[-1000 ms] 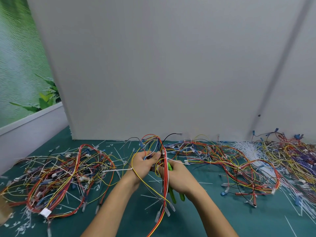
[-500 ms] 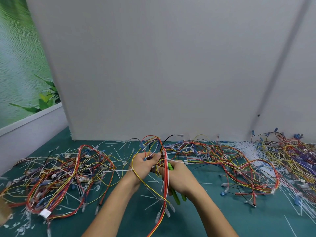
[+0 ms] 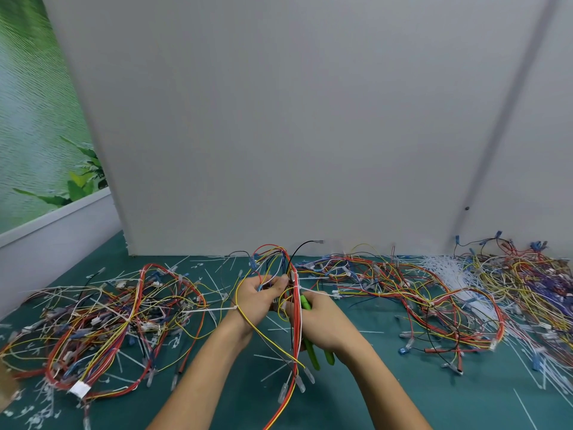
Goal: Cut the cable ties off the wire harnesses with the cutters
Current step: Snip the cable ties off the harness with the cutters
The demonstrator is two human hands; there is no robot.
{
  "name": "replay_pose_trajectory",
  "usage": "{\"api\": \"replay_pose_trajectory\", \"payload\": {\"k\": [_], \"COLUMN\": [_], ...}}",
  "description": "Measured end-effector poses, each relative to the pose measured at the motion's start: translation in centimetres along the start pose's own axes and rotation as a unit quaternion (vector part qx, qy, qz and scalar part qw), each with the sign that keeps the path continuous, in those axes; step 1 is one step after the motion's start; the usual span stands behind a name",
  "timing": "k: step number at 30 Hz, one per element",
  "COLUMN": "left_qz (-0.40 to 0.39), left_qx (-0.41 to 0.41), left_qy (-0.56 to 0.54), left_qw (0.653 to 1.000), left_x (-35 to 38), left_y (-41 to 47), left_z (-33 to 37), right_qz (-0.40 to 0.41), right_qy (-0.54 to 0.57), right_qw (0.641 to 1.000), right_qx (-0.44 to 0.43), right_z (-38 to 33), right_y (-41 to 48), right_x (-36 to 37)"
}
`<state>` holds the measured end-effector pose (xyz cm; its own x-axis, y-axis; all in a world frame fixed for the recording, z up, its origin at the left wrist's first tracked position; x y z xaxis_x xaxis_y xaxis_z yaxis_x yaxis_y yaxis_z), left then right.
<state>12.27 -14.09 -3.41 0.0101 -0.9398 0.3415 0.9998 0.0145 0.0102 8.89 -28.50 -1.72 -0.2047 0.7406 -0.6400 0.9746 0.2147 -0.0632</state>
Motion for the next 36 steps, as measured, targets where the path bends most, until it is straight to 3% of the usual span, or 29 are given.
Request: {"api": "replay_pose_trajectory", "payload": {"k": [36], "left_qz": [-0.021], "left_qx": [0.008], "left_qy": [0.002], "left_qw": [1.000], "left_x": [0.01], "left_y": [-0.10], "left_z": [0.18], "right_qz": [-0.017], "right_qy": [-0.014], "right_qw": [0.999], "right_qx": [0.043], "right_z": [-0.34], "right_y": [-0.61], "right_x": [-0.21]}}
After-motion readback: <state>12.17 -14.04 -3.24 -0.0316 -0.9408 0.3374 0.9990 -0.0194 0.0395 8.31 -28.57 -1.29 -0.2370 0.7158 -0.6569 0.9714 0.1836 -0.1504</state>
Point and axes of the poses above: each hand's wrist, its own y-axis towards the middle knuckle, its own x-axis out of the palm, z = x × y, the point moved 2 cm from there along y, towards the middle knuckle, and after that the axes turned 15 degrees about -y, right-handed, at the moved point
